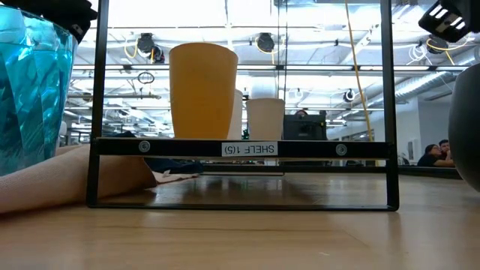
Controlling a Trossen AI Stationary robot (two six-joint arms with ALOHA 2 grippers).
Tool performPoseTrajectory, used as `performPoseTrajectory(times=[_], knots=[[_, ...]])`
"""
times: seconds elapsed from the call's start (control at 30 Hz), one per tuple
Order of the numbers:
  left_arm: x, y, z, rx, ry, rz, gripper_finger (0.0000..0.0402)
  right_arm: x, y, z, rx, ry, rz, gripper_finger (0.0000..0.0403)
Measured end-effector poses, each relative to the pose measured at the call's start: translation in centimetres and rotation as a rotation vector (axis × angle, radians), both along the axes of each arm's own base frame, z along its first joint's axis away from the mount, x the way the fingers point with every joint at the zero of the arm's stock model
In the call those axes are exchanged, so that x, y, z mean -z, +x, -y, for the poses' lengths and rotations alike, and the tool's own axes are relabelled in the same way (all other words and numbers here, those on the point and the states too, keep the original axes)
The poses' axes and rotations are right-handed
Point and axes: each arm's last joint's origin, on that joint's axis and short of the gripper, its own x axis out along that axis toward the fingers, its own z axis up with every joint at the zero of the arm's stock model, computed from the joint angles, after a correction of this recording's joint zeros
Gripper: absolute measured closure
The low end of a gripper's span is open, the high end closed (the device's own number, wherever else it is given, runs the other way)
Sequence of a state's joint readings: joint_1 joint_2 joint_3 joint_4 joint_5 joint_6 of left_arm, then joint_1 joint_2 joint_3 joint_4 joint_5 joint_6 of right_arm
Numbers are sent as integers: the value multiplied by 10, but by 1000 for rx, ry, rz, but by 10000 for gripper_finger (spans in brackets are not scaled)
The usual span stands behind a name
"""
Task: Stack small to large cups/mugs on shelf
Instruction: Put the black mug on the shelf
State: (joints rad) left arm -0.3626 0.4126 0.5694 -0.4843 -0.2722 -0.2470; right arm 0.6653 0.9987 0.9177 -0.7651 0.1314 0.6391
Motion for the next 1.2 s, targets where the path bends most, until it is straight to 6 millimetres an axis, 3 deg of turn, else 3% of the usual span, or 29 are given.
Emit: performPoseTrajectory(times=[0.67, 1.2], knots=[[0, 0, 0, 3, 6, -1, 321, 31, 27, 1, -32, -100, -240, 273], [1, 0, 0, 8, 10, -11, 321, 52, 44, -8, -82, -136, -289, 273]])
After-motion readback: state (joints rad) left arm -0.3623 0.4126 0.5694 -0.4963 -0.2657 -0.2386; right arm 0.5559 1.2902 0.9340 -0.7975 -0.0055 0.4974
